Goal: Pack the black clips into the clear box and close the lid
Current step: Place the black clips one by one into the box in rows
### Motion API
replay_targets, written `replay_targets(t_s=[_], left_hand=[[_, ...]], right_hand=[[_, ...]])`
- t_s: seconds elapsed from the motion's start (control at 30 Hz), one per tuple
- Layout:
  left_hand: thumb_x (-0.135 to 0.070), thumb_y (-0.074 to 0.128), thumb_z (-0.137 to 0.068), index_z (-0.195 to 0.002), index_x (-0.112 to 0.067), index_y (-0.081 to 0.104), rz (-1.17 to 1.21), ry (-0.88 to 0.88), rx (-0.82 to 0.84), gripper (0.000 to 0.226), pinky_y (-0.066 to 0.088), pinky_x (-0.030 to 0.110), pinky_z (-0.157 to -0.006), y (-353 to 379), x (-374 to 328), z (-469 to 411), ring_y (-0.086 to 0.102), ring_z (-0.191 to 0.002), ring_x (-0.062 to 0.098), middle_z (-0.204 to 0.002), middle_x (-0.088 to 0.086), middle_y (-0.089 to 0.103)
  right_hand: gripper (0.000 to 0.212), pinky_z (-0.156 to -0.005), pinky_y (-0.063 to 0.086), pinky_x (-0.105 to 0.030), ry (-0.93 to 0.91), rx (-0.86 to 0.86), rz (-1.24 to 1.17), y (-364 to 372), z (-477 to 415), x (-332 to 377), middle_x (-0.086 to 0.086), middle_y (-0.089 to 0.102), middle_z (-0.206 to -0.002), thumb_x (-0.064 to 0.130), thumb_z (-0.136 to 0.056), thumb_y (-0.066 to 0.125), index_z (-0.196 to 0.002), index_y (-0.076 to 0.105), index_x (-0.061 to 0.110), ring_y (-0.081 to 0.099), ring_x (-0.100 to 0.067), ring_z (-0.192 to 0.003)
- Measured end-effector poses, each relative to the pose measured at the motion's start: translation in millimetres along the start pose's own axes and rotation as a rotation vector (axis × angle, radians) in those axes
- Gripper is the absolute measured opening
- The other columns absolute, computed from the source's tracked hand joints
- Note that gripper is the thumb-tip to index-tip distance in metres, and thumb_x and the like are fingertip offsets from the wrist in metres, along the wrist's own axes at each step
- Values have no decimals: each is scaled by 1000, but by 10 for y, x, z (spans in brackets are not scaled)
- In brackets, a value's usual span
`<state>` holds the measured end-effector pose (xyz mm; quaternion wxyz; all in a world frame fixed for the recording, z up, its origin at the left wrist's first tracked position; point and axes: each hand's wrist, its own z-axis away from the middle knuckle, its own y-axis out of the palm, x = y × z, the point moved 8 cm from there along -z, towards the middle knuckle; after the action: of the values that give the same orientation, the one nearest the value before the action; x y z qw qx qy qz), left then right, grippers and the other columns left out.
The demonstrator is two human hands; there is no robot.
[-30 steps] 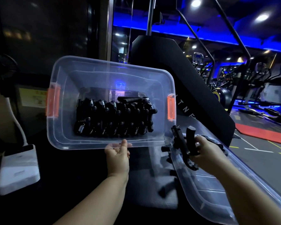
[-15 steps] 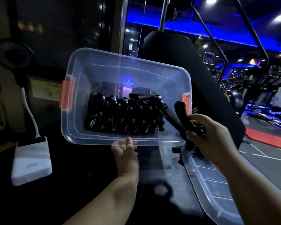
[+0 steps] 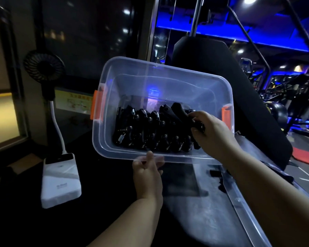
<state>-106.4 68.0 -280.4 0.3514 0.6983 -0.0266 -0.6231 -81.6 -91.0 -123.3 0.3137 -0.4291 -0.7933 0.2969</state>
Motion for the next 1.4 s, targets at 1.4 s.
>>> replay_targets(t_s=[1.4], left_hand=[[-40, 49, -79, -85, -10, 44, 122, 388, -30, 31, 48, 20, -59, -396, -389, -471, 61, -58, 13, -65, 9, 69]], right_hand=[[46, -107, 24, -49, -28, 294, 284, 1718, -1631, 376, -6, 29, -148, 42, -98, 38, -143, 30, 34, 30, -29, -135]])
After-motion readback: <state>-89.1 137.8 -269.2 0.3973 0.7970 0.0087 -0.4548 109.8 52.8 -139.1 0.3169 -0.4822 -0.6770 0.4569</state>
